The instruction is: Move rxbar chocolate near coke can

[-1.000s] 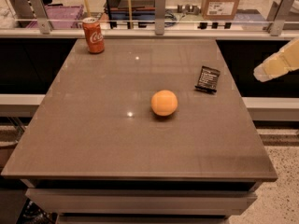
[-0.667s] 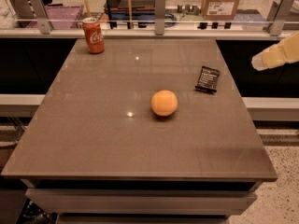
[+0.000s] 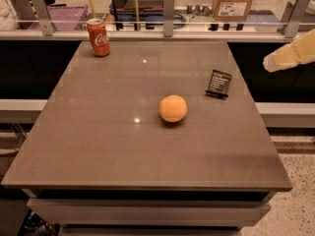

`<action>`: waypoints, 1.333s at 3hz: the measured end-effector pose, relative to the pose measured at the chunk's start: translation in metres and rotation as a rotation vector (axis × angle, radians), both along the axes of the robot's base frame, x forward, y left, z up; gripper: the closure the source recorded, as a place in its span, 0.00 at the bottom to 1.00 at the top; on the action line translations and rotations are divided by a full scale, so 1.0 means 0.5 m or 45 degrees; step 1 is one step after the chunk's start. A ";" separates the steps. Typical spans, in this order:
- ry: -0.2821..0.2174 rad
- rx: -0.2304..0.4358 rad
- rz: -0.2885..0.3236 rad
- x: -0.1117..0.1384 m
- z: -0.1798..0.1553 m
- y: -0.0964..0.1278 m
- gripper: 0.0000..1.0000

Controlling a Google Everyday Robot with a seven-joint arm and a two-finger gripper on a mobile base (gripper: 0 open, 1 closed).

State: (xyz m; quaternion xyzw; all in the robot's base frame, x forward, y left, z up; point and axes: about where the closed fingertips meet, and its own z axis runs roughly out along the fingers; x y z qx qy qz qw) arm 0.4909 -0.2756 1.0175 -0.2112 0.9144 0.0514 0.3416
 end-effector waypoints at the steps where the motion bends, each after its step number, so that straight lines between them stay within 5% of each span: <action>1: 0.041 0.009 -0.079 0.011 0.009 0.015 0.00; 4: 0.285 0.142 -0.493 0.127 0.047 0.085 0.00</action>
Offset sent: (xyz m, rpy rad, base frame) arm 0.0434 0.0332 0.0246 0.1318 0.2282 -0.4036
